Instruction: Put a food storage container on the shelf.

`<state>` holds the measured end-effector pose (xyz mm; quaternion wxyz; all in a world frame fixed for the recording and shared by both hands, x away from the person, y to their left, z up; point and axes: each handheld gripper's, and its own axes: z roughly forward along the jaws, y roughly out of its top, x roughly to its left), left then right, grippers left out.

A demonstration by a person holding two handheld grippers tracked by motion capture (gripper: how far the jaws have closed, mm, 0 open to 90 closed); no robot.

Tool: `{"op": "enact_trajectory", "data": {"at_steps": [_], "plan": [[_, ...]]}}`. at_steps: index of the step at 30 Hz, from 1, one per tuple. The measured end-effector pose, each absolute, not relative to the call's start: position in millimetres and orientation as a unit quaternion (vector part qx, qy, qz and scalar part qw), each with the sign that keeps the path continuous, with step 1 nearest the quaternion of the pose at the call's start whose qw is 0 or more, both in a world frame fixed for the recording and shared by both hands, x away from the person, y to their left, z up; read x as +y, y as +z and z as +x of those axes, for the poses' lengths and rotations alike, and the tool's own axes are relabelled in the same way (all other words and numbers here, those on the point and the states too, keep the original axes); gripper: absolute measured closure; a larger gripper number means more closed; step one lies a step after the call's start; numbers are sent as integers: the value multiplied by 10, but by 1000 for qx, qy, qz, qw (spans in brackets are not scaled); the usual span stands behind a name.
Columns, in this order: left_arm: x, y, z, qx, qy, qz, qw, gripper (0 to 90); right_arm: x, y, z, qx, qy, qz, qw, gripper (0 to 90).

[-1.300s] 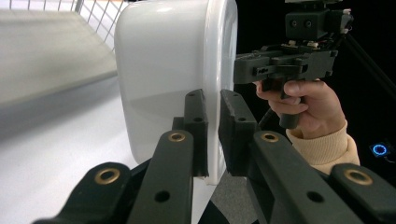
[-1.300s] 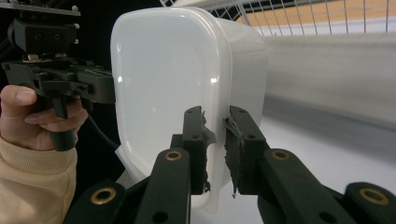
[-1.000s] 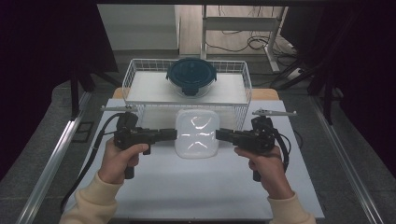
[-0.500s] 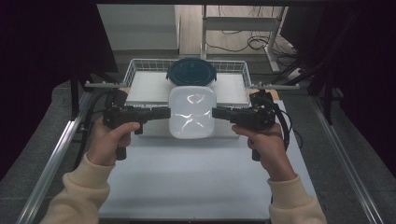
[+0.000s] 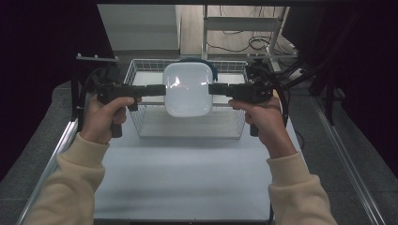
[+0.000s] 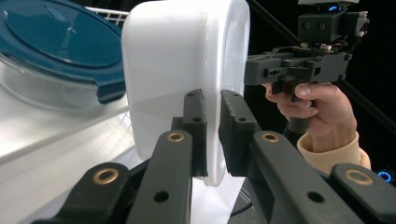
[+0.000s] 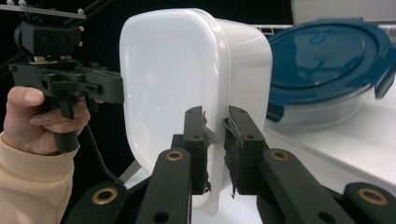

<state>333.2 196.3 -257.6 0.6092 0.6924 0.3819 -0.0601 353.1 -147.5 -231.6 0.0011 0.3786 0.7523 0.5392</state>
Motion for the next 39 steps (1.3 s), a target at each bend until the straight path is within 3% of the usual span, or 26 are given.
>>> {"op": "enact_trajectory", "data": {"at_steps": [17,28,39], "plan": [[2110,-2210,4012,405,-75,685,602,816,-1325,-1953,4222,747,533,398,-22,792],[2043,-2497,4473,431,-119,672,590,815,-1354,-2123,4625,743,502,441,-39,789],[2115,-2639,4796,467,-176,621,604,798,-1337,-2218,4979,716,497,482,-86,752]]}}
